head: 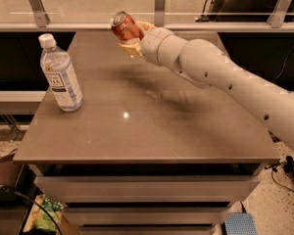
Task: Place coke can upright
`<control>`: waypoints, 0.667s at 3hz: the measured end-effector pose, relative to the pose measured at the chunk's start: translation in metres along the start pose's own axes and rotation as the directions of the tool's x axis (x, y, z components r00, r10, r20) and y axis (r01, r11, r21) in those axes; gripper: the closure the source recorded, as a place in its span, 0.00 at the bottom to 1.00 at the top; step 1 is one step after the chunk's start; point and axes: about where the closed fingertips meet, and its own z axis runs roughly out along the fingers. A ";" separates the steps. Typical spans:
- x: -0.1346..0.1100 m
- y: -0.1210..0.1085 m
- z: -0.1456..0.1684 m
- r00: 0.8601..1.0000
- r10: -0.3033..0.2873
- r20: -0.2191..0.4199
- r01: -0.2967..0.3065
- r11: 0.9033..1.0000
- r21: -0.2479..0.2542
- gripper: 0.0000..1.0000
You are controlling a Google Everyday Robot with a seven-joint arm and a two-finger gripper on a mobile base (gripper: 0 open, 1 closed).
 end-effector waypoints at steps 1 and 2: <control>0.000 0.010 -0.003 0.998 0.055 -0.015 -0.055 0.998 0.009 1.00; 0.006 0.015 -0.008 0.995 0.102 -0.006 -0.102 0.995 0.020 1.00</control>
Offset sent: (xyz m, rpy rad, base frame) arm -0.0207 0.0007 -0.0209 0.1463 0.0904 -0.0318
